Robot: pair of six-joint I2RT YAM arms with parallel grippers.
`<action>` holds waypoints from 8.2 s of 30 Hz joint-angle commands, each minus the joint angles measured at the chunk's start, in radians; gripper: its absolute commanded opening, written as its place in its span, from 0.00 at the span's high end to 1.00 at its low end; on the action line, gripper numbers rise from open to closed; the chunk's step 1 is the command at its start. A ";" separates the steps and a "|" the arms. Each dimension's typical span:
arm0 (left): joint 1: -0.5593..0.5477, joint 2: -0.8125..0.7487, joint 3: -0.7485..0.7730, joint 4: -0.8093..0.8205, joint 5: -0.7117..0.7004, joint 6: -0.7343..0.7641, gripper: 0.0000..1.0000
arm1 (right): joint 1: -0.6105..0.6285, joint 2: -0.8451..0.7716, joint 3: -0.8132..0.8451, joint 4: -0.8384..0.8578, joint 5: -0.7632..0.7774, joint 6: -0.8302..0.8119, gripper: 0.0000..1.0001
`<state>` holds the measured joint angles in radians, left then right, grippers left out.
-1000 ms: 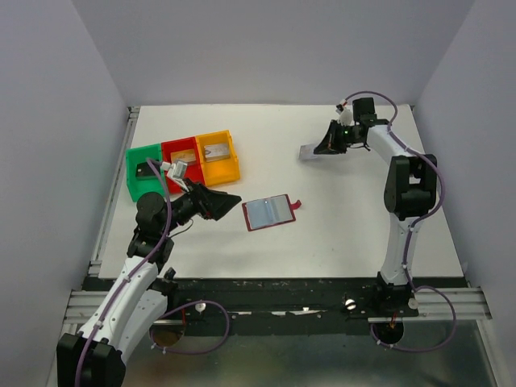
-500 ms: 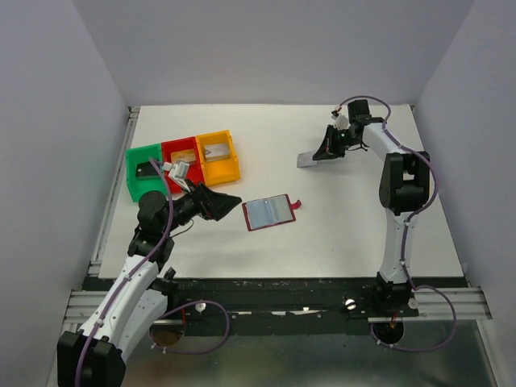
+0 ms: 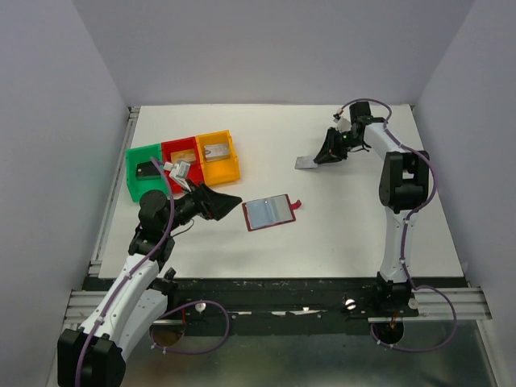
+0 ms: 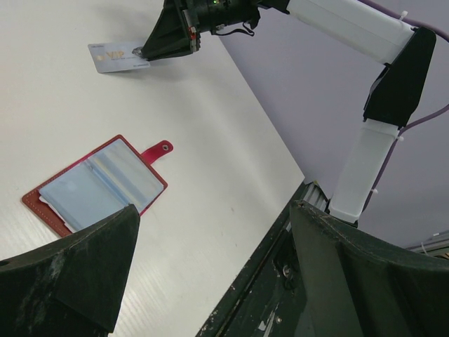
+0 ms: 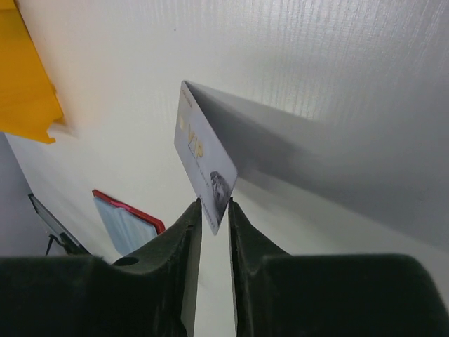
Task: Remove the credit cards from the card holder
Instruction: Place the credit card at the center of the board, then remove the credit card from the card holder.
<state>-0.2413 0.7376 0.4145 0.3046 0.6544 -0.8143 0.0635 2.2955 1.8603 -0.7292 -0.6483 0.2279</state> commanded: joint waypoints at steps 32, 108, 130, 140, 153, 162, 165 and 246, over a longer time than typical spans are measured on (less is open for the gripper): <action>-0.292 0.114 0.176 -0.453 -0.632 0.127 0.01 | 0.453 -0.703 -0.587 0.211 1.154 0.151 0.12; -0.447 0.443 0.197 -0.245 -0.388 0.202 0.32 | 0.582 -1.027 -1.187 0.553 0.377 0.050 1.00; -0.472 0.714 0.337 -0.183 -0.302 0.216 0.33 | 0.582 -1.097 -1.201 0.568 0.409 0.057 1.00; -0.486 0.761 0.371 -0.185 -0.289 0.225 0.33 | 0.582 -1.101 -1.181 0.574 0.398 0.050 1.00; -0.497 0.819 0.395 -0.203 -0.280 0.241 0.44 | 0.582 -1.099 -1.182 0.574 0.398 0.047 1.00; -0.526 0.845 0.422 -0.242 -0.303 0.268 0.40 | 0.581 -1.096 -1.179 0.570 0.397 0.048 1.00; -0.530 0.852 0.426 -0.259 -0.318 0.271 0.41 | 0.582 -1.094 -1.181 0.571 0.400 0.050 1.00; -0.463 0.658 0.333 -0.323 -0.604 0.190 0.55 | 0.579 -0.949 -1.024 0.291 0.759 0.106 0.39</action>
<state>-0.7040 1.4139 0.7364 -0.0402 0.0212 -0.6250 0.6422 1.3315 0.7673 -0.3229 -0.0242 0.2951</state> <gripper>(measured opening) 0.450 0.555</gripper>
